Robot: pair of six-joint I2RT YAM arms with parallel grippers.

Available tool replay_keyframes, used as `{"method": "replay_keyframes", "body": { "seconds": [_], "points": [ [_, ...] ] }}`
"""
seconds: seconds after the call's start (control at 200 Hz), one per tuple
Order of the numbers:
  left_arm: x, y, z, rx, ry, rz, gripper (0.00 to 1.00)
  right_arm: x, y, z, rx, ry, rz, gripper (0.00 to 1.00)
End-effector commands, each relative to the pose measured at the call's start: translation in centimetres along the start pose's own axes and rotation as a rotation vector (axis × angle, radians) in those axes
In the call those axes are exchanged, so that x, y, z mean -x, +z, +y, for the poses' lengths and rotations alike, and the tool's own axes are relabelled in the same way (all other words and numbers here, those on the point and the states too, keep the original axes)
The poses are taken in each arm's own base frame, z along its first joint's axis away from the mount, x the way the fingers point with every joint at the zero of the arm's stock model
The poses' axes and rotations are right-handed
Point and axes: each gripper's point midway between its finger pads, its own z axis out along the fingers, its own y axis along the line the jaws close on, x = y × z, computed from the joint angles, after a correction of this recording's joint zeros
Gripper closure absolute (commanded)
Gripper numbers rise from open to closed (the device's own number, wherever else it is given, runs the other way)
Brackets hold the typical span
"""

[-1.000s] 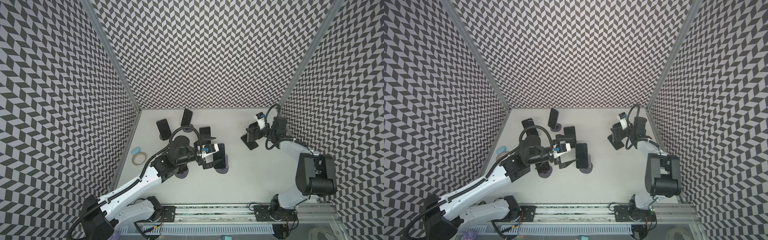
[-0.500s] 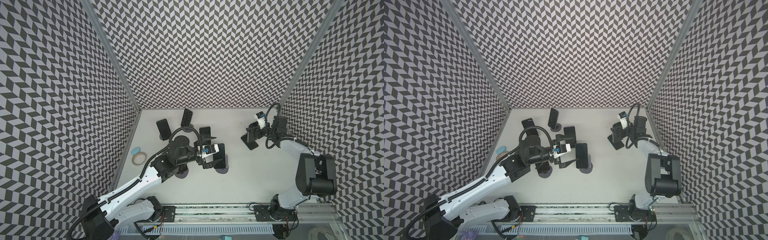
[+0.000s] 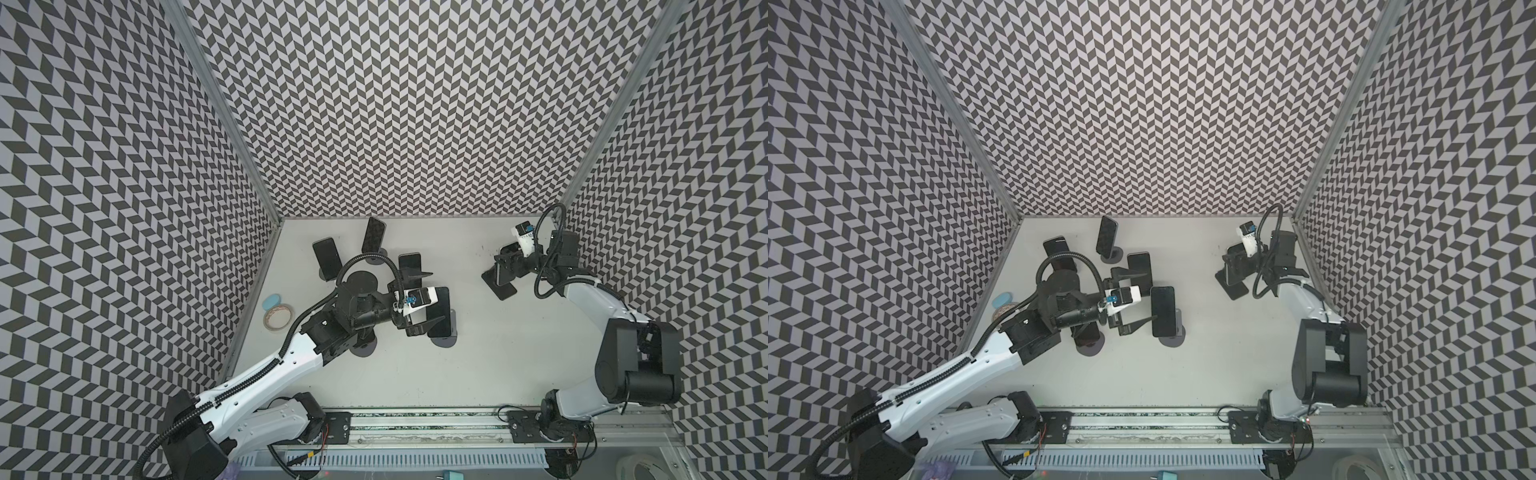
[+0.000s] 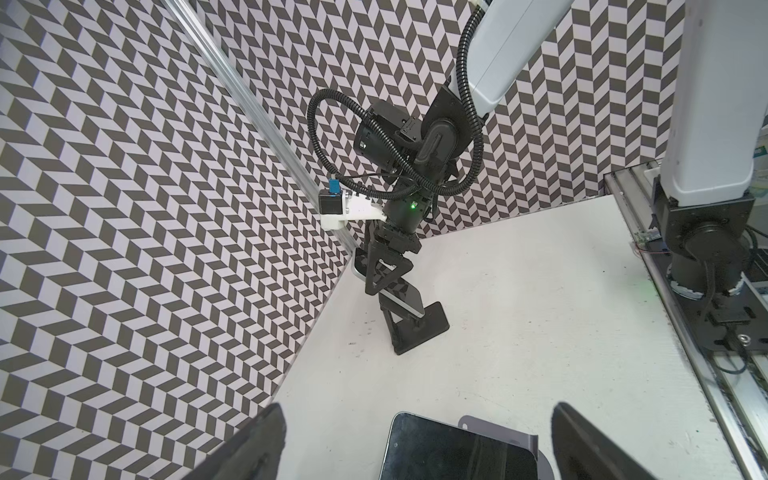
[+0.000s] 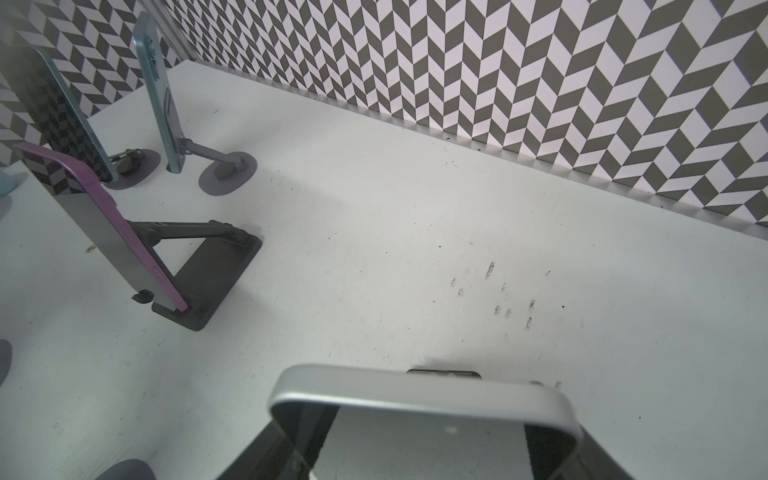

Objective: Remove the phone from the phone stand
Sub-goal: 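Lift the silver-backed phone off the black stand with the right gripper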

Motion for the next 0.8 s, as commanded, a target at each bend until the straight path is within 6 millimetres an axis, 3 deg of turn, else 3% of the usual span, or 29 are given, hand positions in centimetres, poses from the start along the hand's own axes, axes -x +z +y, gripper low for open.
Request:
{"method": "replay_keyframes", "body": {
  "seconds": [0.0, 0.476, 0.691, 0.796],
  "points": [
    [1.3, -0.5, 0.6, 0.029, 0.024, -0.035, 0.00, 4.2, -1.9, 0.4, -0.015, -0.034, -0.102, 0.59],
    [-0.1, -0.2, 0.6, 0.043, 0.016, -0.023, 0.00, 2.5, -5.5, 1.6, -0.098, 0.117, -0.070, 0.64],
    [-0.5, 0.5, 0.9, 0.042, -0.007, -0.010, 0.00, 2.0, -8.3, 2.9, -0.138, 0.247, -0.076, 0.67],
    [0.3, 0.7, 1.6, 0.056, -0.030, -0.020, 0.00, 1.9, -9.8, 3.8, -0.154, 0.317, -0.086, 0.67]
  ]
}}
